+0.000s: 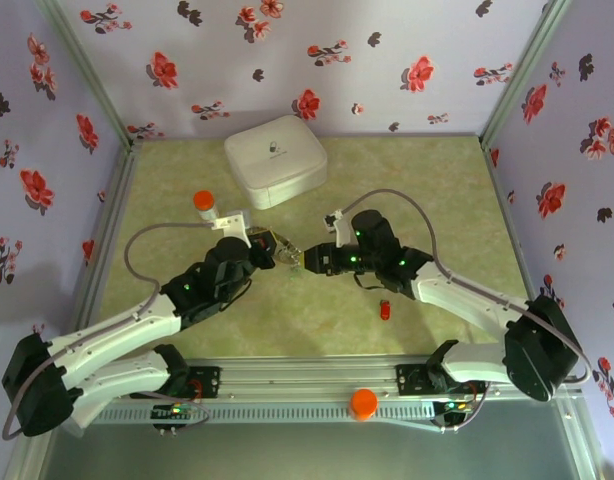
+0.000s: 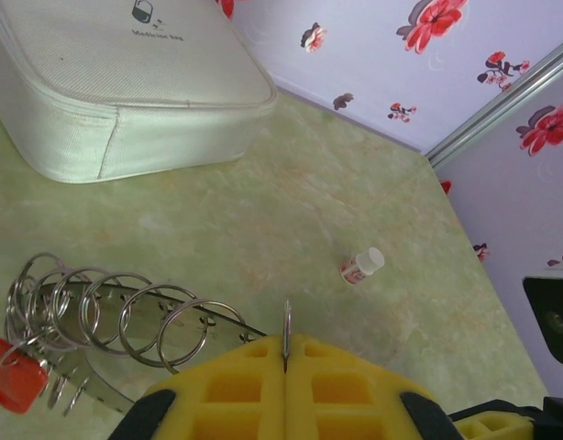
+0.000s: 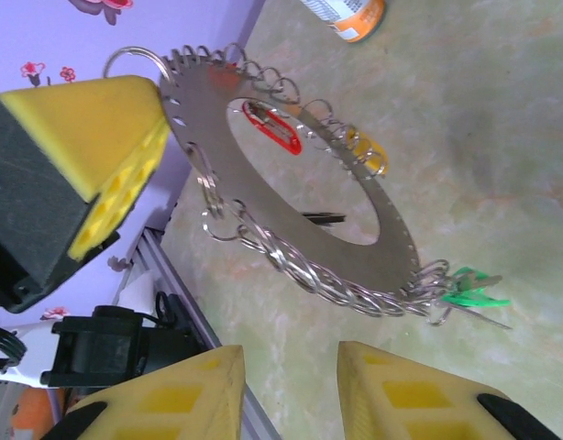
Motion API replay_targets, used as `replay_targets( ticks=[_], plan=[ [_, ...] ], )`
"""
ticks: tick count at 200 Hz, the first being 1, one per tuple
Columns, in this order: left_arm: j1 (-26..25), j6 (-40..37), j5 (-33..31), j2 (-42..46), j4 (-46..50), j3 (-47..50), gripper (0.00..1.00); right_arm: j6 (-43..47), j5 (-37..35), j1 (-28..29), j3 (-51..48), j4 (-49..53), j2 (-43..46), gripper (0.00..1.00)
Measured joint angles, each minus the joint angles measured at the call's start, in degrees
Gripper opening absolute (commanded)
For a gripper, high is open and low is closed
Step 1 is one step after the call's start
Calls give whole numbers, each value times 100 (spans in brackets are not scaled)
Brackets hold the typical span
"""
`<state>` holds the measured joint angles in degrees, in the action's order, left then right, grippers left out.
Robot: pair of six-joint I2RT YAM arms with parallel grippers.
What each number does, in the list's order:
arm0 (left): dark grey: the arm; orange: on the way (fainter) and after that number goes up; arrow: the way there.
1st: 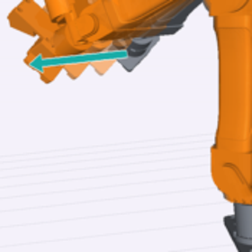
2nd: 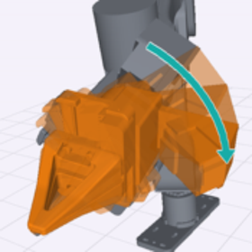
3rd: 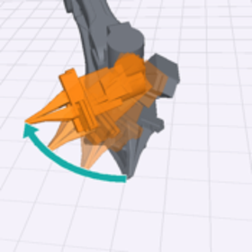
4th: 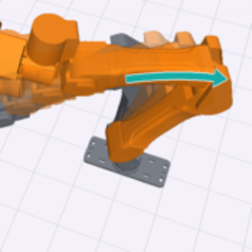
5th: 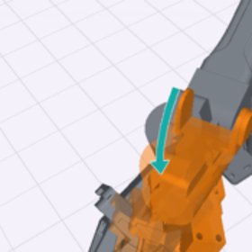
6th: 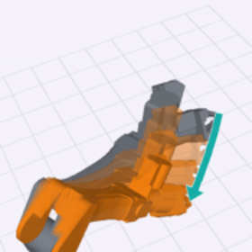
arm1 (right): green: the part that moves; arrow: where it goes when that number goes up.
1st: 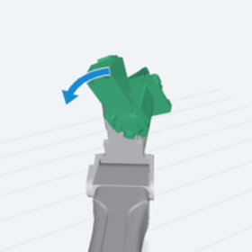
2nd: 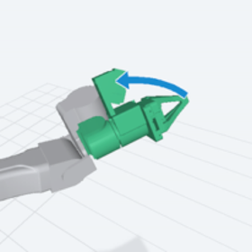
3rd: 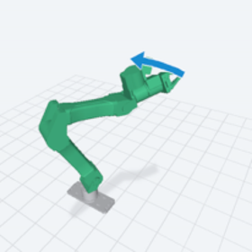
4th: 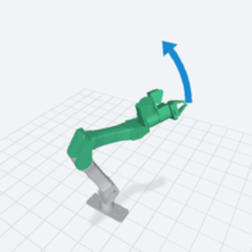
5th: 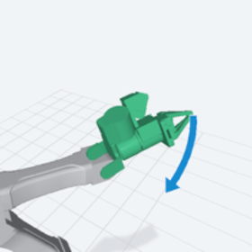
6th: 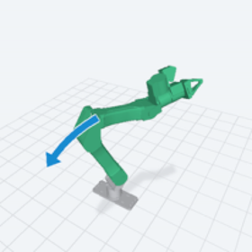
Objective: Put the keys on the keyring
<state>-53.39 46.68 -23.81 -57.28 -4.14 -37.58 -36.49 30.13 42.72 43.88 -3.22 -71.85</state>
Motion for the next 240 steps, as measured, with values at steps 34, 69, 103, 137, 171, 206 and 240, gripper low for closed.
replay_targets(
  ticks=[34, 69, 103, 137, 171, 206, 240],
  plan=[
    [-9, -2, 0, -63, 20, -20, 0, -20, 79, 0, 0, -258, -129, 34],
    [-37, -4, 2, -72, 35, -31, 0, -129, 94, 0, 0, -522, -337, 33],
    [-42, -2, -2, -85, 35, -33, 0, -262, 138, -15, 0, -780, -476, 28],
    [-52, -4, -2, -85, 35, -31, 0, -315, 144, -26, 7, -909, -509, 19],
    [-63, -4, -4, -85, 35, -33, 0, -310, 142, -26, 70, -896, -509, 14],
    [-63, -4, -9, -85, 35, -31, 0, -297, 144, -26, 72, -872, -509, 15],
    [-63, -4, -17, -85, 35, -33, 0, -297, 234, -26, 70, -874, -509, 20]
  ],
)
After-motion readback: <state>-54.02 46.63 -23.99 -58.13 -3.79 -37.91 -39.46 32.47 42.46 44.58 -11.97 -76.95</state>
